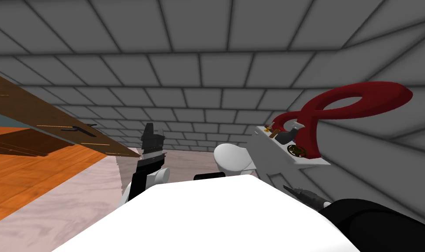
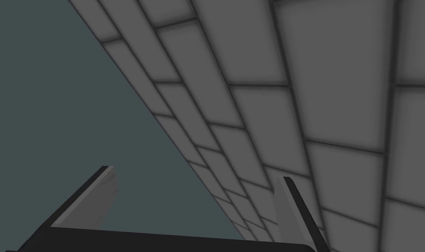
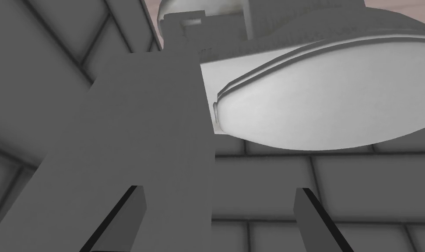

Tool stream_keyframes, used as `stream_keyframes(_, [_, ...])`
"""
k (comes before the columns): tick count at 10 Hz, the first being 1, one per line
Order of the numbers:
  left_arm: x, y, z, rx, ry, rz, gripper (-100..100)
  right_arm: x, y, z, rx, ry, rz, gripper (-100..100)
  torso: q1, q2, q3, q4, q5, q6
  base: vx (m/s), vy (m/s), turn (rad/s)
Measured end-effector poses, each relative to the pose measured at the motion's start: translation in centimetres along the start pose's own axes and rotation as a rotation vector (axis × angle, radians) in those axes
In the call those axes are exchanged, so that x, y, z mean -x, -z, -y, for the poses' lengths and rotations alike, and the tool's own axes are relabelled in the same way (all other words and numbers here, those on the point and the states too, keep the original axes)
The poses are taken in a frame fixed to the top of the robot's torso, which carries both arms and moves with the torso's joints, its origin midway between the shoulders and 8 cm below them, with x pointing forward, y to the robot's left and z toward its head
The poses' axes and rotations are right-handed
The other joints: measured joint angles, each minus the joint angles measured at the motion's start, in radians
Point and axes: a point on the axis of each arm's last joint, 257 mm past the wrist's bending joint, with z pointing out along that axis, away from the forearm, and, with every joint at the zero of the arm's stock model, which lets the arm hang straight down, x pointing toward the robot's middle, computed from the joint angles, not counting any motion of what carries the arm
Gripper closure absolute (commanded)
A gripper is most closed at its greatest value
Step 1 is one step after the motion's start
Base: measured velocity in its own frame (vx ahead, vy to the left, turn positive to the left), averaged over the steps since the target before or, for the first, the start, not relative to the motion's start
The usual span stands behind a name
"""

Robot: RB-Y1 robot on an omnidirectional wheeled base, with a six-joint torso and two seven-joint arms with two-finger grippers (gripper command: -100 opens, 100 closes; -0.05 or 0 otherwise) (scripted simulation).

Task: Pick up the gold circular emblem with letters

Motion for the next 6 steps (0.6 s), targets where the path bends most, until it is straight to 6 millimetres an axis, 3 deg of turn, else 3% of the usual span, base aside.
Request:
stream_keyframes(4, [0.0,0.0,0.0,0.0,0.0,0.0,0,-0.6,2.0,4.8,-0.093,0.031,-0.064,-100,-0.002,0.0,0.0,0.0,0.0,0.001,0.026,0.042,0.066])
stream_keyframes(6, [0.0,0.0,0.0,0.0,0.0,0.0,0,-1.9,3.6,7.7,-0.147,0.037,-0.104,-100,-0.001,0.001,0.001,0.0,0.0,0.0,0.042,0.103,0.238])
